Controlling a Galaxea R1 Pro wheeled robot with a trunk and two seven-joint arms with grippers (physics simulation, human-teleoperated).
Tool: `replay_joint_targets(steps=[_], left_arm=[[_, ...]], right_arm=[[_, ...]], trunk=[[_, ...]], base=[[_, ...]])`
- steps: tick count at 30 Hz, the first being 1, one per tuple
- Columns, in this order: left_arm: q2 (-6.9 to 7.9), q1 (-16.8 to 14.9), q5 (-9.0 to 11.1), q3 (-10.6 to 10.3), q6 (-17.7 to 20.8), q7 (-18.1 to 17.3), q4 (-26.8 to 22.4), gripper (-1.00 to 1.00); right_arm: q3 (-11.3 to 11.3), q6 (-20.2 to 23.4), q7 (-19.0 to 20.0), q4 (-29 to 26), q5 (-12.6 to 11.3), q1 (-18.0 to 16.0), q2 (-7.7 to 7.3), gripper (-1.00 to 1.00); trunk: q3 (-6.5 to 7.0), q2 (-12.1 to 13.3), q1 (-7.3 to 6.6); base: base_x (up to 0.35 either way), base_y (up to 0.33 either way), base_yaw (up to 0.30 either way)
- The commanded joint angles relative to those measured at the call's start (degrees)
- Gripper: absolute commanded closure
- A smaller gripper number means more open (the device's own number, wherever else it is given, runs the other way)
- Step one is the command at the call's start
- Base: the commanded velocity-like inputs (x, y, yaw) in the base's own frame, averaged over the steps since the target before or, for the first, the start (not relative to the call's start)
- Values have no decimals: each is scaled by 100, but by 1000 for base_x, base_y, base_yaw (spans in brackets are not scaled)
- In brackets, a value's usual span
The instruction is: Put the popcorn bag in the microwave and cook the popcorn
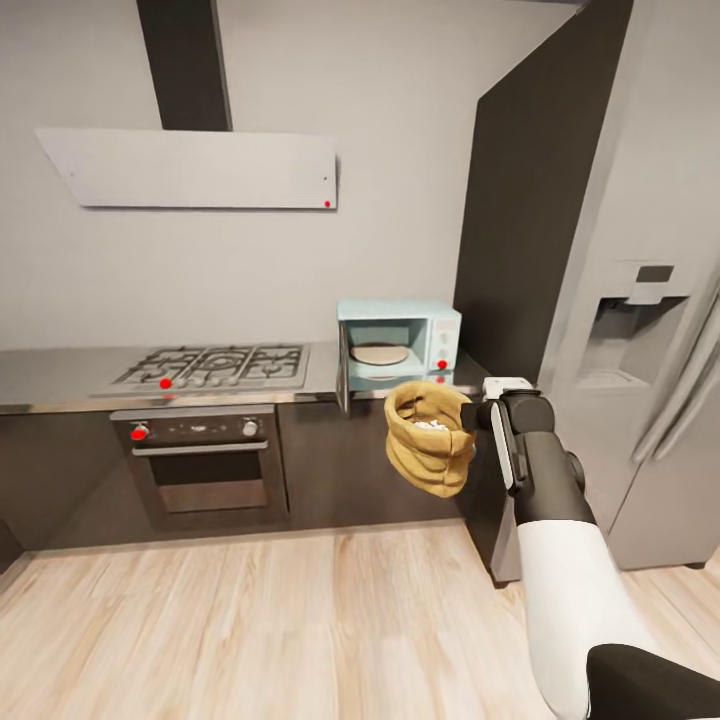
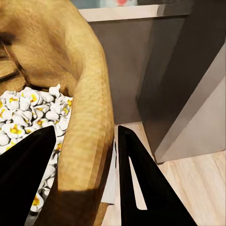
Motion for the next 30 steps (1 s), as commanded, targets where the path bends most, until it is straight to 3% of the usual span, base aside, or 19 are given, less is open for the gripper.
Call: replay_joint_targets(steps=[1, 7, 20, 23, 30], left_arm=[[-1, -1, 29, 12, -12, 3, -2, -100], [-1, -2, 30, 12, -12, 7, -2, -100], [-1, -2, 30, 20, -19, 12, -2, -100], [-1, -2, 30, 21, -21, 15, -2, -100], [-1, -2, 30, 24, -21, 15, -2, -100]], right_arm=[[-11, 19, 30, -5, 36, -5, 7, 100], [-15, 19, 30, -5, 36, -5, 3, 100], [-9, 19, 25, -62, 42, -5, -6, 100], [-2, 19, 6, -100, 77, -5, -143, 100], [23, 19, -260, 123, 53, -44, -173, 100]], trunk=[[-6, -4, 4], [-6, -4, 4], [-6, -4, 4], [-6, -4, 4], [-6, -4, 4]], base=[[321, 0, 0], [260, 0, 0], [6, 0, 0], [0, 0, 0], [0, 0, 0]])
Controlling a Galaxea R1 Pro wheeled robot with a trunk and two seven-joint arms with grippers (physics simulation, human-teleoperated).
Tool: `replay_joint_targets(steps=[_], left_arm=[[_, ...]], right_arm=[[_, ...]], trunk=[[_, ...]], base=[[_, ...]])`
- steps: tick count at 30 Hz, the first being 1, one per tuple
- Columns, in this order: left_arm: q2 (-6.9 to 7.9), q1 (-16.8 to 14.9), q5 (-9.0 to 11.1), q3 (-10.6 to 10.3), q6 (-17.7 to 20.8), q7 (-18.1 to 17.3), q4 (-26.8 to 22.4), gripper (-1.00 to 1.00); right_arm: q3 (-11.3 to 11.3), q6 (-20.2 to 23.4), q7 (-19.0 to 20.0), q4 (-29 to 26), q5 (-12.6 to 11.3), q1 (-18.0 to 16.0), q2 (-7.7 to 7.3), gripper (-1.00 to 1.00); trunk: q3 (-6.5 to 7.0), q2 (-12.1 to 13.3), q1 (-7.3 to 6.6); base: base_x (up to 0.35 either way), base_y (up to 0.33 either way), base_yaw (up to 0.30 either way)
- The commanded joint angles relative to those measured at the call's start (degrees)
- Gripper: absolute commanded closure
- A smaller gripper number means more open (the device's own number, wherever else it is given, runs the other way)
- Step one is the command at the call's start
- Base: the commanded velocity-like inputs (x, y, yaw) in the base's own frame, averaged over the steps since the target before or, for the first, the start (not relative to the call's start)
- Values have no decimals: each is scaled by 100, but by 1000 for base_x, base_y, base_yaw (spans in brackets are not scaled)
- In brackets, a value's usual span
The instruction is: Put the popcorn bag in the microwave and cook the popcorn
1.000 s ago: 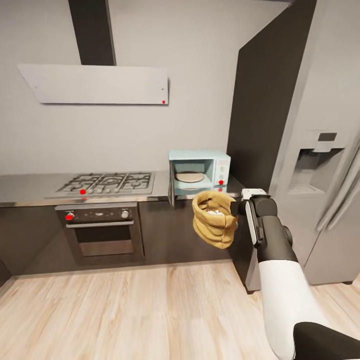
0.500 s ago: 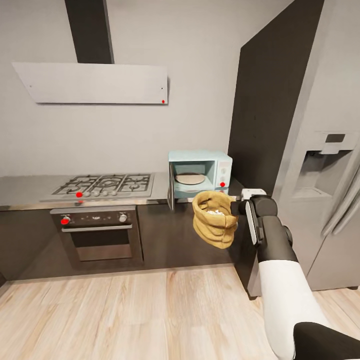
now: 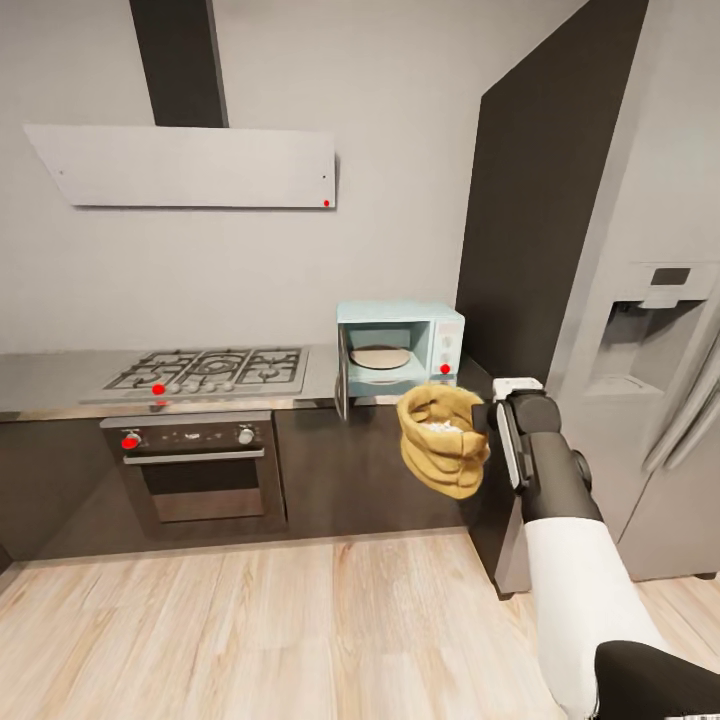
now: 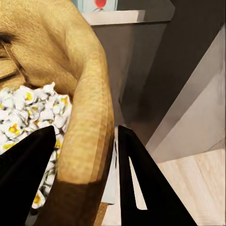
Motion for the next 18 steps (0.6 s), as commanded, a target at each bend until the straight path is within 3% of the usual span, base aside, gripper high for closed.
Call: replay_joint_targets(steps=[1, 5, 11, 18], left_arm=[[-1, 1, 27, 11, -13, 2, -2, -100], [-1, -1, 27, 11, -13, 2, -2, -100], [-1, 1, 27, 14, -13, 2, -2, -100], [-1, 0, 27, 12, -11, 2, -2, -100]], right_arm=[[-4, 19, -80, 58, -6, -164, 12, 100], [0, 19, -187, 666, -8, -661, 26, 100], [0, 19, -201, 832, -4, -861, 62, 100], [0, 19, -190, 1252, -59, -1318, 84, 100]], trunk=[[-6, -4, 0], [-6, -4, 0], [-6, -4, 0], [-6, -4, 0]], base=[[0, 0, 0], [0, 0, 0], [0, 0, 0], [0, 0, 0]])
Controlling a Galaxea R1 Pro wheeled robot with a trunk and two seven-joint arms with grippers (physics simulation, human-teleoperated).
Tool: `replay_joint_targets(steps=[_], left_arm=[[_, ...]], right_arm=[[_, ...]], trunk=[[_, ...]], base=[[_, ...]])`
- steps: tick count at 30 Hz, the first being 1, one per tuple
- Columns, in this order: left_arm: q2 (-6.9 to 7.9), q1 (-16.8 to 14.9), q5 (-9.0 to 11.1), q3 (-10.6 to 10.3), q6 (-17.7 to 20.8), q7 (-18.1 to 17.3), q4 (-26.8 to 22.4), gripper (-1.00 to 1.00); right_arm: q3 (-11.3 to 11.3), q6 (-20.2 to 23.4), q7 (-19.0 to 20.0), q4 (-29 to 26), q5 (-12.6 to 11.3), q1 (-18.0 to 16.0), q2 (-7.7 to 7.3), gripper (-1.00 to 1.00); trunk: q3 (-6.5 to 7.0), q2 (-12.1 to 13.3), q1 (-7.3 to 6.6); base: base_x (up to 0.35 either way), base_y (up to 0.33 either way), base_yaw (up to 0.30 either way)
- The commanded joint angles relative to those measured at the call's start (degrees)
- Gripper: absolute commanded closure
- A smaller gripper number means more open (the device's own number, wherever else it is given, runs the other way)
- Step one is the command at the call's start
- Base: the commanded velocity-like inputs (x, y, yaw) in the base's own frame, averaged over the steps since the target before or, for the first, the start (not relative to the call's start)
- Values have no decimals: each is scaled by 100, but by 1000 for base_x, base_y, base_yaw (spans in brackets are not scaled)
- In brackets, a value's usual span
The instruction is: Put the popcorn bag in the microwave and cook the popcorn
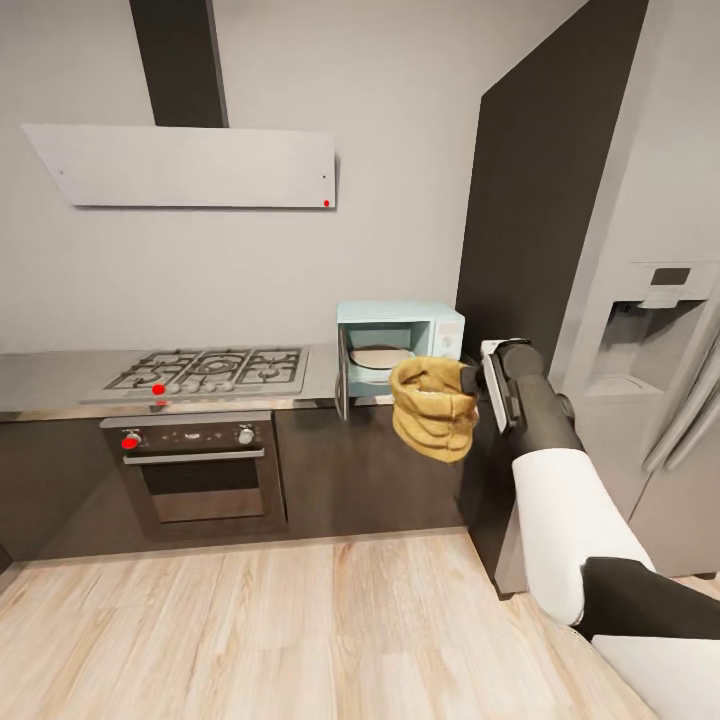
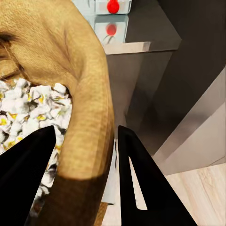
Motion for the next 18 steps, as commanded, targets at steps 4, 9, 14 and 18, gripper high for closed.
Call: replay_joint_targets(steps=[4, 9, 14, 18], left_arm=[[-1, 0, 27, 12, -13, 2, -2, -100], [-1, -1, 27, 13, -13, 2, -2, -100], [-1, 0, 27, 12, -13, 2, -2, -100], [-1, -1, 27, 12, -13, 2, -2, -100]], right_arm=[[-19, 17, -19, 248, -9, -298, 6, 100], [-29, 17, -19, 793, -4, -729, 10, 100], [-52, 17, -19, 881, -17, -960, 22, 100], [-45, 17, 16, 875, -26, -966, 21, 100]], trunk=[[-7, -4, 0], [-7, -4, 0], [-7, -4, 0], [-7, -4, 0]], base=[[0, 0, 0], [0, 0, 0], [0, 0, 0], [0, 0, 0]])
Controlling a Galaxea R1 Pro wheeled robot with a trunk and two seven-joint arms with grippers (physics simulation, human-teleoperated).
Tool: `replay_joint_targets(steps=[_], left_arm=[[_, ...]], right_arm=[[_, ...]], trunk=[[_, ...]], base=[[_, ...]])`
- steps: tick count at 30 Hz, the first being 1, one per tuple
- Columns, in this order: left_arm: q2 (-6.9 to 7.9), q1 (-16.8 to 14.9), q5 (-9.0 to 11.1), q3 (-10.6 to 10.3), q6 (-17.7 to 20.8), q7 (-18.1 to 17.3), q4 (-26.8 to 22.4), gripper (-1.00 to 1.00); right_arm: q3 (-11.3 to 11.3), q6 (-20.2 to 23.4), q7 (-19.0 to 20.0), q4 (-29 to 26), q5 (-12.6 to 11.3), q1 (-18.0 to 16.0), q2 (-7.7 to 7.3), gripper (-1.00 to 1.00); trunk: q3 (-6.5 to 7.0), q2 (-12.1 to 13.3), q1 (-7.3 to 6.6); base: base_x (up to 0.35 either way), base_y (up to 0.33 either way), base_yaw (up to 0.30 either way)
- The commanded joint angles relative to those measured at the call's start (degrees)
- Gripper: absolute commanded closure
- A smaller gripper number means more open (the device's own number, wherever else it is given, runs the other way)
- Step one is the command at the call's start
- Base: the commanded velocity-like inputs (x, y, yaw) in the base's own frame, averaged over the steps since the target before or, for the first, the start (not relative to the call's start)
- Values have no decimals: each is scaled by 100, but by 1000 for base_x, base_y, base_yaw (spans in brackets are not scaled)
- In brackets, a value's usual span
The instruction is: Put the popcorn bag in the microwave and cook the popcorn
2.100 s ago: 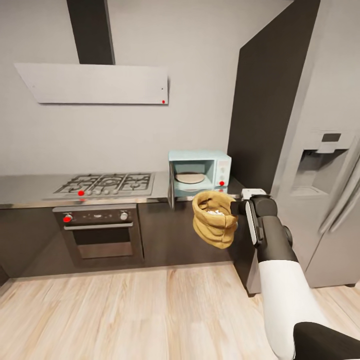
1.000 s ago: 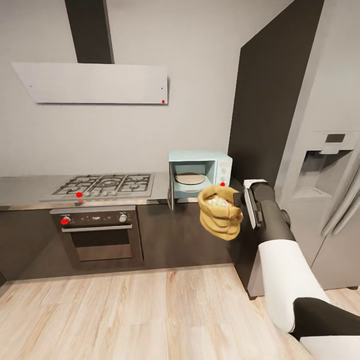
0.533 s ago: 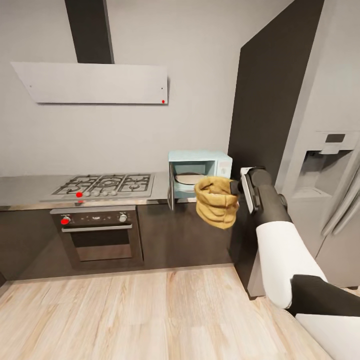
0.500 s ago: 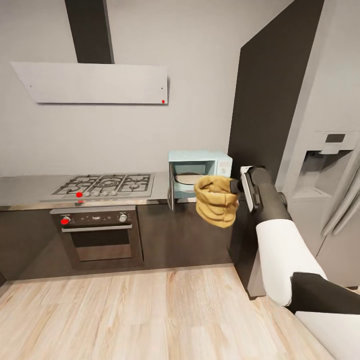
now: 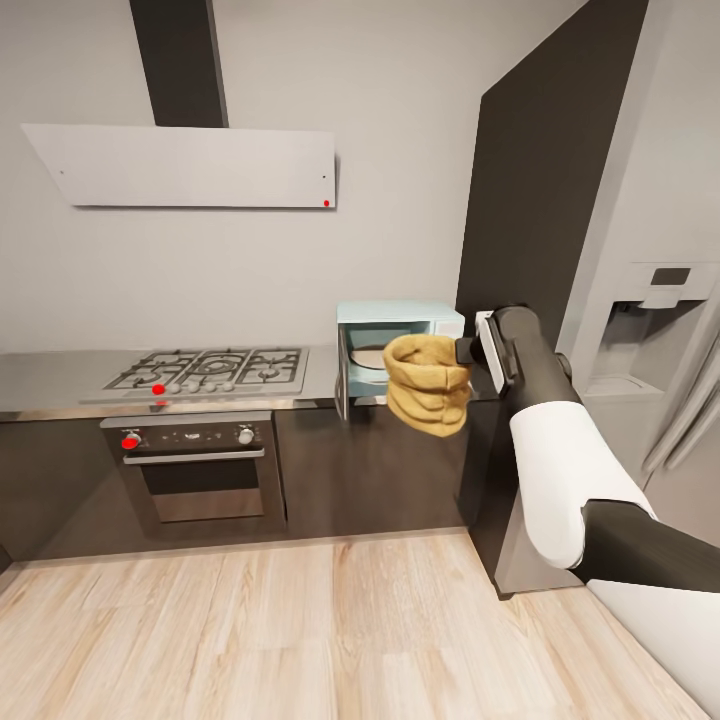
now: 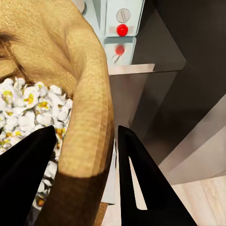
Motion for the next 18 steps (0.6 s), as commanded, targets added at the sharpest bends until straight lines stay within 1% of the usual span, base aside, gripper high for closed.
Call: replay_joint_targets(steps=[1, 4, 7, 12, 15, 18], left_arm=[[-1, -1, 27, 13, -12, 2, -2, -100], [-1, -1, 27, 13, -12, 2, -2, -100], [-1, 0, 27, 13, -12, 2, -2, -100], [-4, 1, 27, 11, -12, -7, -2, -100], [-2, -1, 27, 13, -9, -15, -2, -100], [-1, -2, 24, 5, -5, -22, -2, -100]], right_arm=[[-19, 16, -9, -4, 3, -5, 7, 100], [-14, 16, -8, -4, 8, -5, 12, 100], [-12, 16, -11, -4, 30, -6, 130, 100], [-19, 16, -6, -5, 30, -6, 177, 100], [-19, 16, -4, -5, 27, -6, 261, 100], [-16, 16, -9, -8, 33, -6, 265, 100]], trunk=[[-6, -4, 0], [-6, -4, 0], [-6, -4, 0], [-6, -4, 0], [-6, -4, 0], [-6, -4, 0]], base=[[0, 0, 0], [0, 0, 0], [0, 0, 0], [0, 0, 0], [0, 0, 0], [122, 0, 0]])
